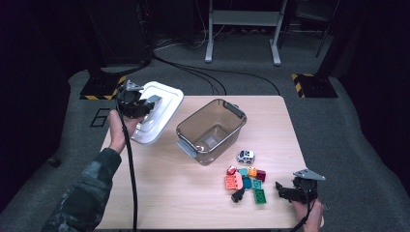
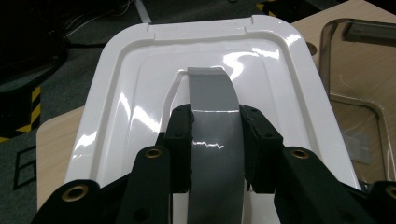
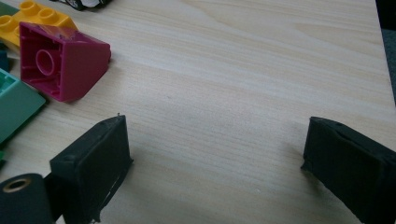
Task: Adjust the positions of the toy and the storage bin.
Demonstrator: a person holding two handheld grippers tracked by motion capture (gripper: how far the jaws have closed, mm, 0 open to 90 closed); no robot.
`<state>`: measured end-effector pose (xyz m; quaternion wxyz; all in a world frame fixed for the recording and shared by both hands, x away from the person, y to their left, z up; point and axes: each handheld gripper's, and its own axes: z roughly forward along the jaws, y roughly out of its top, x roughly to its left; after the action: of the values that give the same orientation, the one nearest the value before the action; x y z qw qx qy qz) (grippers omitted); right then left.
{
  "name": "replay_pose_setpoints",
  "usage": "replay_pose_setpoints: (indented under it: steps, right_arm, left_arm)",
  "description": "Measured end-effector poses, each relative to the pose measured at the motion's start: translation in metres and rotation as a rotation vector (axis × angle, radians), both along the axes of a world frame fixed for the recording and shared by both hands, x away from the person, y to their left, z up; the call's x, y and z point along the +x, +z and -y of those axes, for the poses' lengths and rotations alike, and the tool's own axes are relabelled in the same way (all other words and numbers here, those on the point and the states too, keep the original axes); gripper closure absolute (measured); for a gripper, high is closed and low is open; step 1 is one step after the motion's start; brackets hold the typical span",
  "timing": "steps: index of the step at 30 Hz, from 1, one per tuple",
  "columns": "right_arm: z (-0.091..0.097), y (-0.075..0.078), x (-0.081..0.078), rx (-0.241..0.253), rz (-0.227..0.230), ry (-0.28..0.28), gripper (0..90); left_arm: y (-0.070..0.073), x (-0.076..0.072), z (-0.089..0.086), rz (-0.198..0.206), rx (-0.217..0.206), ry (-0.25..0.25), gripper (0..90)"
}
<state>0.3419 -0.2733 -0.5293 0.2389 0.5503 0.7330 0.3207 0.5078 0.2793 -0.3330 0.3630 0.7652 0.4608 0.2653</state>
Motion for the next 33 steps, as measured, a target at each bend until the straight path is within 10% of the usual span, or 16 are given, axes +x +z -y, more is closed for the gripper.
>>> replay_pose_setpoints:
  steps: [33]
  right_arm:
    - [0.000, 0.000, 0.000, 0.000, 0.000, -0.001, 6.4]
  left_arm:
    - [-0.093, 0.002, -0.049, -0.153, -0.057, 0.196, 66.9]
